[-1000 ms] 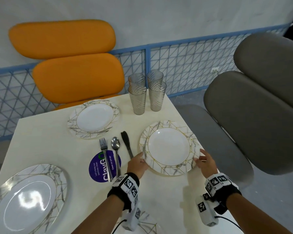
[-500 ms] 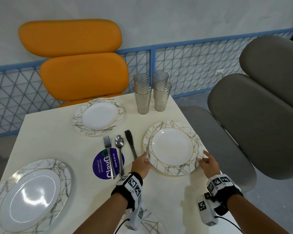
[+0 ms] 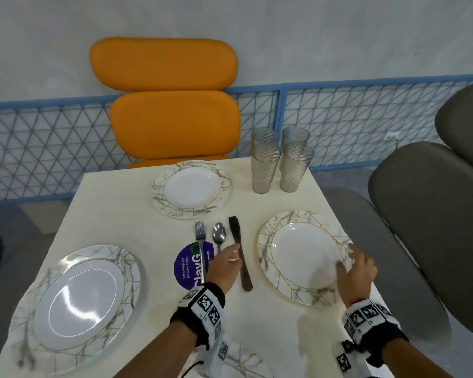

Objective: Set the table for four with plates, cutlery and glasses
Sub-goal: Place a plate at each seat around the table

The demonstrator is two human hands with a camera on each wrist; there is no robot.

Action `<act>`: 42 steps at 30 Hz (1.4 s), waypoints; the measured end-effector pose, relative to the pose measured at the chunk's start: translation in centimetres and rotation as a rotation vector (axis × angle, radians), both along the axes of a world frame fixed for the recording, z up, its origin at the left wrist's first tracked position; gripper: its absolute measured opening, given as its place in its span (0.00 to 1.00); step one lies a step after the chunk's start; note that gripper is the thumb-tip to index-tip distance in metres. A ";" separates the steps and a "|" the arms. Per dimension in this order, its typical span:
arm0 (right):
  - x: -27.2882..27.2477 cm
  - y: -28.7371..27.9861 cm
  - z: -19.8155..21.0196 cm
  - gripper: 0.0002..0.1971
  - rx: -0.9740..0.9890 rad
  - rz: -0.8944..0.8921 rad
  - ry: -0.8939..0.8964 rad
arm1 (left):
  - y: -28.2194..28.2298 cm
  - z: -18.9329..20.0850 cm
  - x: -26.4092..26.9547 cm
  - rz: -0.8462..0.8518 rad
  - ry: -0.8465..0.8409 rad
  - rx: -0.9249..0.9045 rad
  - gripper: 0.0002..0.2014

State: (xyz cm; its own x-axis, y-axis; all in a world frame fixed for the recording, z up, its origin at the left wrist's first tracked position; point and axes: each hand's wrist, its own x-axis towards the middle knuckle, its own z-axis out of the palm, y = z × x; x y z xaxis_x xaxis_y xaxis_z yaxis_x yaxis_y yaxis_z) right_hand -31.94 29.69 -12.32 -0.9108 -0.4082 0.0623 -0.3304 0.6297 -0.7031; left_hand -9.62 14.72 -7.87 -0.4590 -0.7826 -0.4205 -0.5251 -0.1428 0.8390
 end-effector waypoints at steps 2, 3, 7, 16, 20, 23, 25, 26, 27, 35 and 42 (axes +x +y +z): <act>1.4 -3.3 0.9 0.22 -0.020 0.175 0.097 | -2.2 1.0 2.1 0.098 0.014 -0.065 0.20; 2.2 -5.2 1.4 0.21 -0.017 0.261 0.113 | -3.6 1.3 3.2 0.142 0.005 -0.093 0.20; 5.9 -13.2 2.1 0.22 0.099 0.556 0.047 | -9.8 1.0 7.7 0.251 -0.047 -0.093 0.21; 9.4 -25.9 1.5 0.23 0.463 0.712 -0.246 | -18.9 -2.6 10.7 0.096 -0.201 -0.046 0.27; 9.3 -28.7 0.9 0.21 0.461 0.681 -0.270 | -21.1 -3.6 9.7 0.149 -0.172 -0.002 0.28; 9.1 -29.9 0.2 0.21 0.400 0.649 -0.352 | -21.8 -4.1 8.9 0.165 -0.144 0.006 0.28; 8.8 -29.8 -0.4 0.20 0.326 0.618 -0.421 | -21.7 -4.2 8.5 0.167 -0.142 0.004 0.28; 8.6 -29.5 -0.5 0.20 0.285 0.602 -0.449 | -21.7 -4.3 8.3 0.170 -0.135 0.007 0.27; 8.5 -29.1 -0.6 0.20 0.252 0.595 -0.467 | -21.5 -4.3 8.2 0.169 -0.127 0.009 0.27; 8.0 -27.7 -0.8 0.20 0.181 0.617 -0.474 | -21.6 -4.5 7.4 0.142 -0.130 -0.020 0.27; 8.1 -27.9 -0.8 0.20 0.179 0.609 -0.473 | -21.7 -4.5 7.5 0.152 -0.130 -0.014 0.27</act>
State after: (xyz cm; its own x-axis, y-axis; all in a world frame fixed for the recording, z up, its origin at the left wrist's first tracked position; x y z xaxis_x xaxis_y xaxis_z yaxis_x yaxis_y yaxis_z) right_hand -23.79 1.74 -13.09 -0.4375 -0.8105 -0.3895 -0.3441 0.5511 -0.7602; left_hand -2.15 -6.97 -12.39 -0.2778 -0.8448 -0.4573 -0.6024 -0.2175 0.7679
